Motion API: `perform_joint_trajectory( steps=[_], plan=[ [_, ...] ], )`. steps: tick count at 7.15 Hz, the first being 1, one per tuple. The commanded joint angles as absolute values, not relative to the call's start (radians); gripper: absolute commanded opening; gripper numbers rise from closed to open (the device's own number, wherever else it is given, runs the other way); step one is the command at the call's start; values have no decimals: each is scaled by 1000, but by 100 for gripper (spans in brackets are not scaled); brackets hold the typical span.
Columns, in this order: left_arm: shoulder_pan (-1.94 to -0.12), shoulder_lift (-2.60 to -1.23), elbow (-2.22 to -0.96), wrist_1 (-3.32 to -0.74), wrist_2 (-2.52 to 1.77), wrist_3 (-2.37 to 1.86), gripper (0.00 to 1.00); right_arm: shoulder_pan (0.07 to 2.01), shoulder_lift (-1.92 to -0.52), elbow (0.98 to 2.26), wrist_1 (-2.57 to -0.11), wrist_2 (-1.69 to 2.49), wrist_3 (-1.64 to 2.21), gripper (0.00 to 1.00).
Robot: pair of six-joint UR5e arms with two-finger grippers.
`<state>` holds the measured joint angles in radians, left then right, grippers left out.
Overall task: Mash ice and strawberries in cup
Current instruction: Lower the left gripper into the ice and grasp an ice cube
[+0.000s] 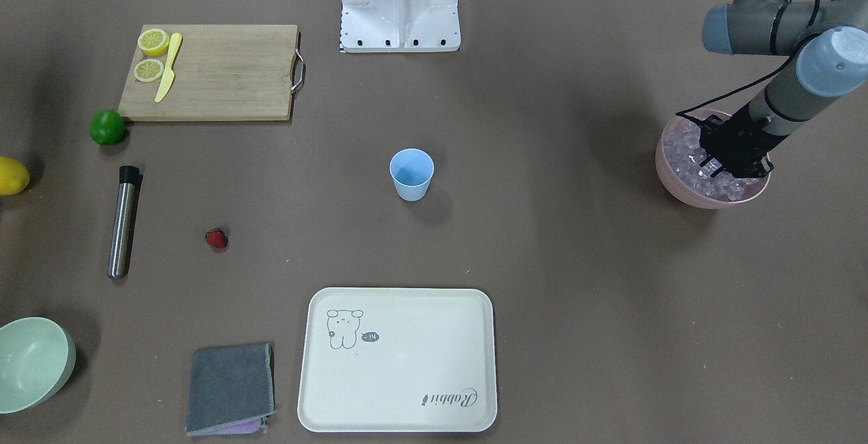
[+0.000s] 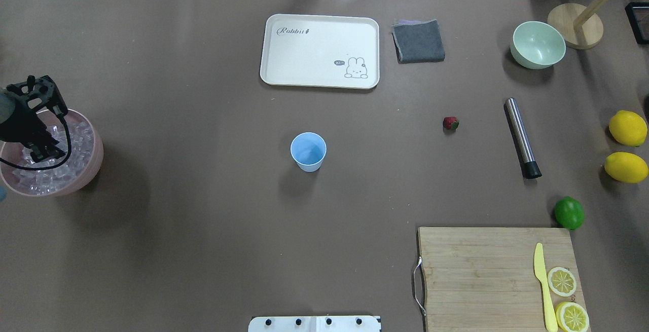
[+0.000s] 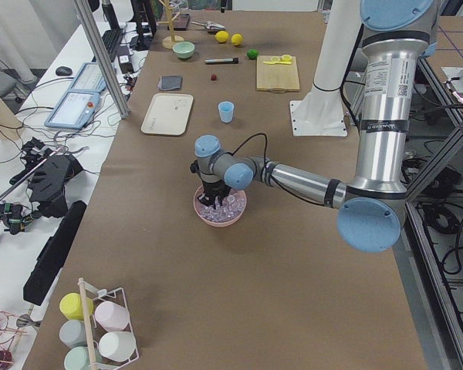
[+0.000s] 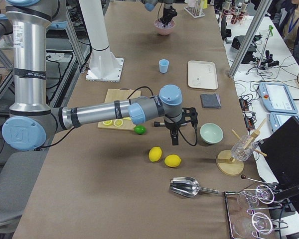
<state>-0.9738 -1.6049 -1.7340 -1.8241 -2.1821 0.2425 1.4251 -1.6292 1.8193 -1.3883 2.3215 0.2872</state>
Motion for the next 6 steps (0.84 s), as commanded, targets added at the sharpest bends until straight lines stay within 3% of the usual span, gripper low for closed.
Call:
perform_joint_trajectory(
  steps=[1, 6],
  plan=[
    [-977, -1600, -1753, -1821, -2190, 242, 0, 1425, -1631, 1819, -1388, 2321, 288, 100],
    [-1060, -1653, -1767, -1816, -2377, 242, 0, 1425, -1628, 1818, -1388, 2324, 287, 100]
  ],
)
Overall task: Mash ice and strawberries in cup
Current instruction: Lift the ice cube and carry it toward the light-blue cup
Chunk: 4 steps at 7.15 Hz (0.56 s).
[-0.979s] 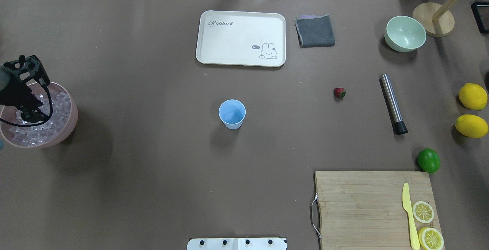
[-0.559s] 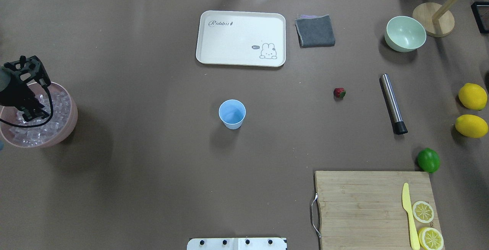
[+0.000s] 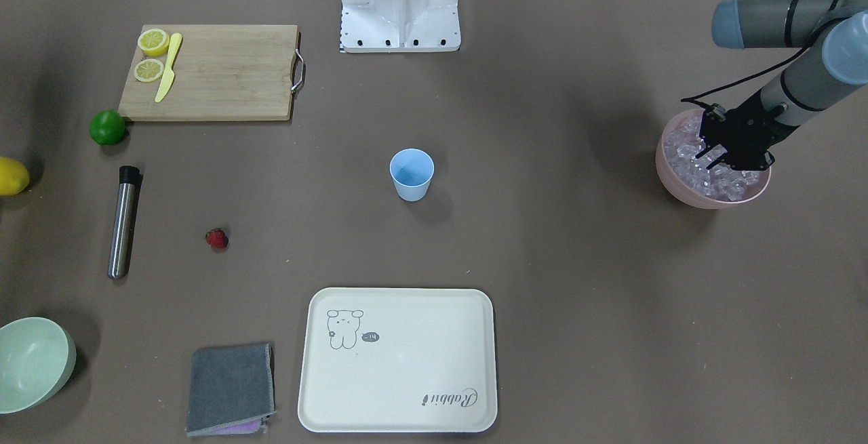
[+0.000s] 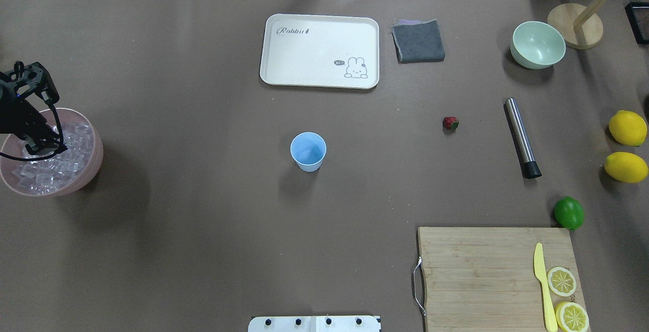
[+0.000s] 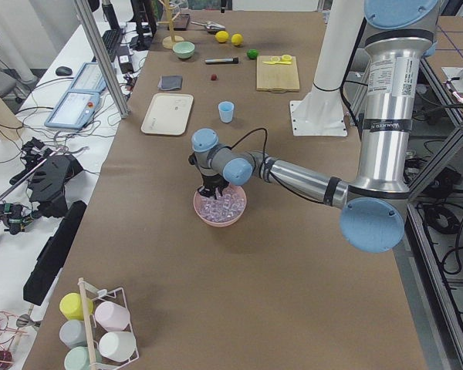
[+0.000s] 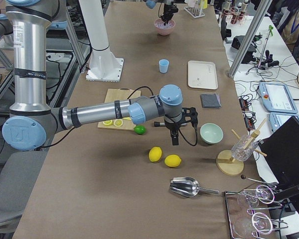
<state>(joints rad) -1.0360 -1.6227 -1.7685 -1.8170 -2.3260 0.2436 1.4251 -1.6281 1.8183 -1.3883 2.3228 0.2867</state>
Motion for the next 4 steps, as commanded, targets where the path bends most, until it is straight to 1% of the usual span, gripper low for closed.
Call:
perform_joint_trajectory(
  steps=[1, 2, 3, 4],
  plan=[
    [-1066, -1692, -1764, -1816, -2399, 238, 0, 1425, -1628, 1818, -1388, 2327, 291, 100],
    [-1087, -1728, -1763, -1821, -2405, 233, 0, 1425, -1629, 1818, -1390, 2329, 293, 100],
    [-1113, -1793, -1758, -1816, -2417, 210, 0, 1424, -1629, 1816, -1390, 2330, 293, 100],
    [-1114, -1871, -1758, -1825, -2452, 93, 0, 1425, -1629, 1807, -1390, 2332, 291, 100]
  ],
)
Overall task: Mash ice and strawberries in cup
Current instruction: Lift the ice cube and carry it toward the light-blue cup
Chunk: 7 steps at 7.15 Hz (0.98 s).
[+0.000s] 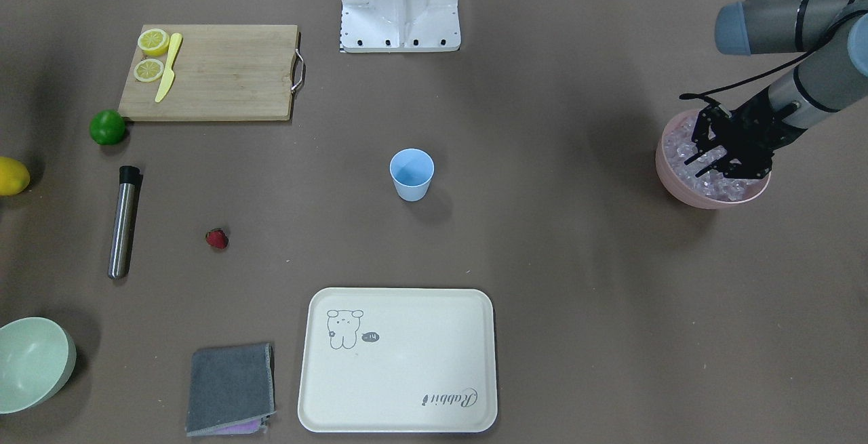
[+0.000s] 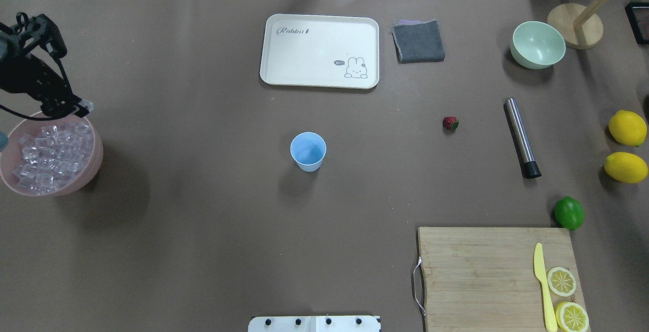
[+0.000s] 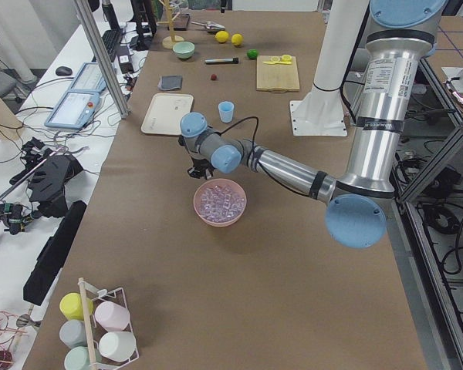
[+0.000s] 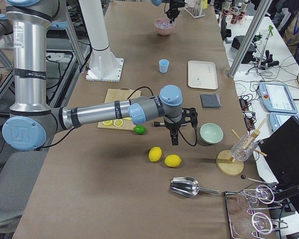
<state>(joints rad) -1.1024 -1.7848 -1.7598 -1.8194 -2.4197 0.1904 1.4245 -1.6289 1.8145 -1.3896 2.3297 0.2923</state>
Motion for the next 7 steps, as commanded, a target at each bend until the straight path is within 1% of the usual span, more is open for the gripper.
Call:
perform_joint_trajectory(
  steps=[1, 3, 5, 6, 7],
  plan=[
    [-1106, -1943, -1759, -1830, -2454, -16, 0, 1425, -1629, 1799, -1390, 2335, 291, 100],
    [-1069, -2044, -1756, -1830, -2451, -118, 0, 1424, -1631, 1795, -1391, 2352, 293, 100],
    [-979, -2132, -1734, -1851, -2422, -269, 0, 1424, -1626, 1775, -1390, 2353, 287, 100],
    [-932, -2137, -1708, -1944, -2361, -349, 0, 1424, -1625, 1775, -1390, 2353, 287, 100],
    [-887, -2154, -1648, -2065, -2318, -427, 0, 1424, -1626, 1775, -1388, 2353, 287, 100]
  ],
)
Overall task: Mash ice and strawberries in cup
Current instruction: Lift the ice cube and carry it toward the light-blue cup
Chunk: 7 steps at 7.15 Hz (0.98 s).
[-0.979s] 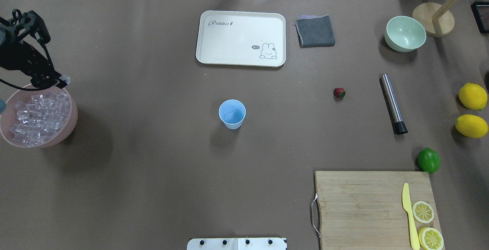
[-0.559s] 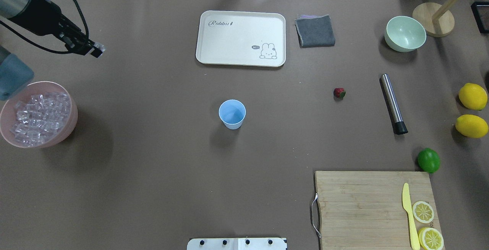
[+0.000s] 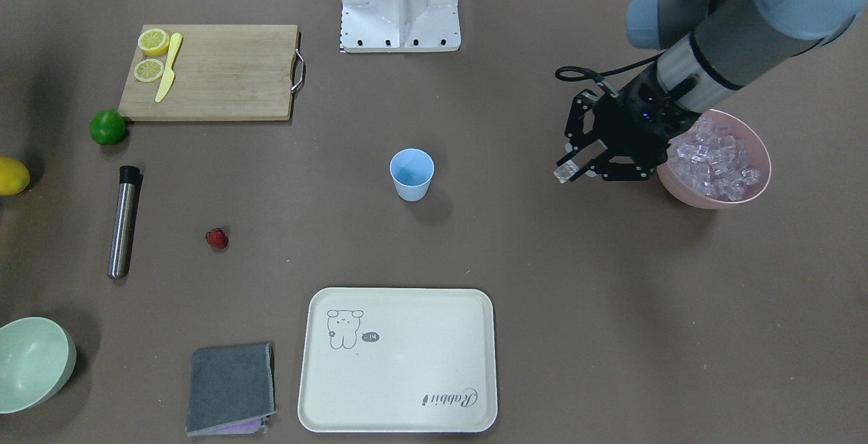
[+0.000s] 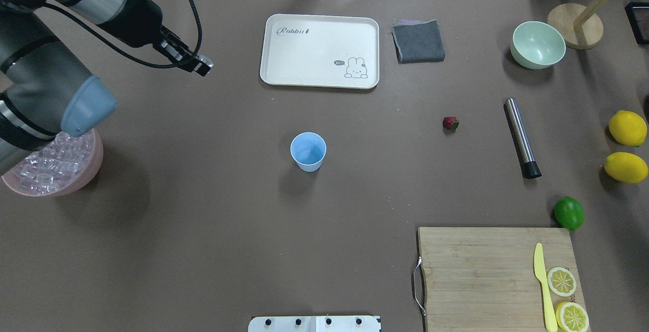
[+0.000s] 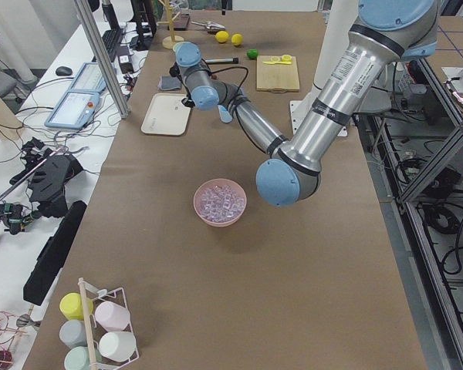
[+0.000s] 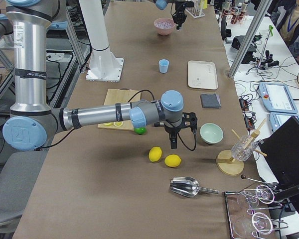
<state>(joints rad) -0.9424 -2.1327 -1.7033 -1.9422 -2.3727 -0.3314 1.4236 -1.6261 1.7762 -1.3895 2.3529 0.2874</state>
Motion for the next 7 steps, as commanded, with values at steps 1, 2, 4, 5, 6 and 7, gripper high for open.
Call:
perform_joint_trajectory(
  steps=[1, 2, 4, 5, 6, 7],
  plan=[
    [-837, -2163, -1599, -2166, -2266, -508, 0, 1424, -1628, 1776, -1379, 2353, 287, 100],
    [-765, -2164, -1592, -2227, -2176, -581, 0, 1424, -1631, 1775, -1353, 2358, 288, 100],
    [-672, -2164, -1585, -2296, -2071, -658, 0, 1424, -1635, 1776, -1347, 2371, 284, 100],
    [-632, -2164, -1585, -2328, -2045, -707, 0, 1424, -1635, 1776, -1345, 2370, 282, 100],
    [-579, -2161, -1583, -2351, -1975, -719, 0, 1424, -1635, 1779, -1344, 2370, 282, 100],
    [-556, -2161, -1585, -2364, -1947, -726, 0, 1424, -1637, 1782, -1344, 2370, 281, 100]
  ],
)
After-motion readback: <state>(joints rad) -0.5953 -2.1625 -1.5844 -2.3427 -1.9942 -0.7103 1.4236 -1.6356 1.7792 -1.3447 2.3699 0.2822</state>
